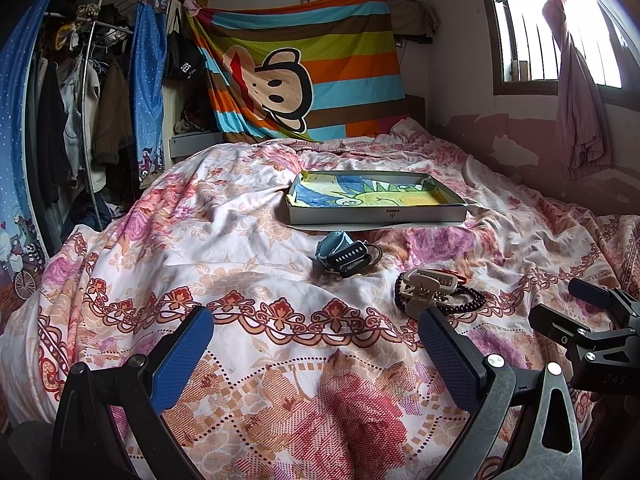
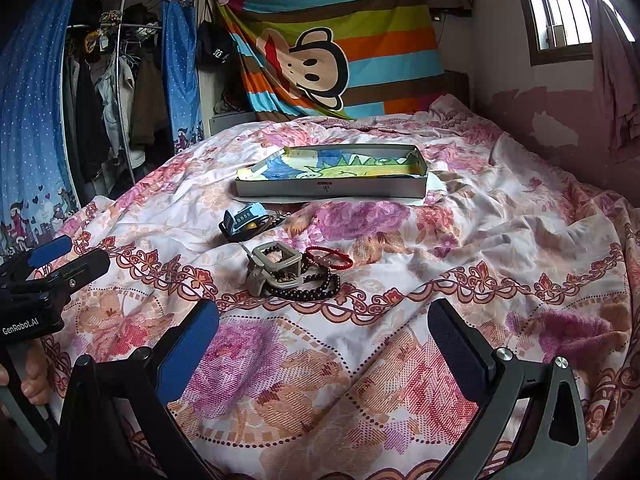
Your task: Organize jewelry
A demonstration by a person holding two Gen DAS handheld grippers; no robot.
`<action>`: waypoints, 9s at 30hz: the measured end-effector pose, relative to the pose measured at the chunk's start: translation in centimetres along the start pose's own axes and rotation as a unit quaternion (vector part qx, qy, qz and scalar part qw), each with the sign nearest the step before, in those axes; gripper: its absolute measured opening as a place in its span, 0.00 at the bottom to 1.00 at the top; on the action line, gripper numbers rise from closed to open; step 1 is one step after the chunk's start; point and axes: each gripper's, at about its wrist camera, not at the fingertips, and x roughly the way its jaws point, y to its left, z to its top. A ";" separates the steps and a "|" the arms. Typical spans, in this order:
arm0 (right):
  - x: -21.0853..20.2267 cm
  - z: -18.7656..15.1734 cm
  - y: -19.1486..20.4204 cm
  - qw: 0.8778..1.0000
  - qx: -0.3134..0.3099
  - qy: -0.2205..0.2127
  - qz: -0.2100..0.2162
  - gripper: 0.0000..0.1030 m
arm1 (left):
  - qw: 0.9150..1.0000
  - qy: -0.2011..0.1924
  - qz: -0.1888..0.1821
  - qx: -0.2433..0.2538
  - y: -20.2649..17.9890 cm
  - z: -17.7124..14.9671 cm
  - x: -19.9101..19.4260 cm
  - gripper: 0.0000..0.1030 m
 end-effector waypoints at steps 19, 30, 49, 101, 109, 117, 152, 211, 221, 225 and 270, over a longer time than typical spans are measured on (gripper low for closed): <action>0.0 0.1 -0.1 1.000 0.001 0.000 0.000 0.99 | 1.000 0.000 0.001 0.001 -0.1 0.0 0.0 1.00; -0.9 1.0 -1.5 0.999 0.023 -0.026 0.011 0.99 | 1.000 0.014 -0.012 -0.013 0.0 0.7 1.1 1.00; 5.6 4.6 -6.2 0.994 -0.013 0.089 0.064 0.99 | 0.973 0.092 -0.203 -0.059 1.5 3.5 8.2 0.98; 18.0 4.1 -3.5 0.964 -0.031 0.229 0.130 0.03 | 0.942 0.201 -0.255 -0.085 -4.3 1.8 14.2 0.27; 16.6 5.1 -4.5 0.978 -0.011 0.177 0.114 0.02 | 0.953 0.162 -0.247 -0.061 -4.4 2.2 12.6 0.27; 14.7 6.6 -4.2 0.987 -0.020 0.108 0.114 0.02 | 0.957 0.128 -0.254 -0.053 -4.6 3.8 11.4 0.26; 27.0 13.7 -10.6 0.994 0.082 0.062 0.046 0.03 | 0.976 0.097 -0.135 -0.138 -3.6 14.1 30.7 0.26; 1.6 2.9 -3.2 0.998 -0.041 0.033 0.044 0.98 | 0.996 0.057 -0.056 -0.035 1.9 2.2 3.7 1.00; 4.2 1.8 -2.8 0.994 -0.043 0.088 0.049 0.98 | 0.989 0.113 -0.080 -0.048 2.1 1.4 6.2 1.00; 5.2 1.8 -2.9 0.991 -0.031 0.106 0.074 0.98 | 0.987 0.126 -0.092 -0.048 2.0 1.8 7.4 1.00; 17.0 3.1 -0.9 0.951 -0.048 0.265 0.153 0.10 | 0.960 0.221 -0.163 -0.050 -0.1 6.1 23.2 0.12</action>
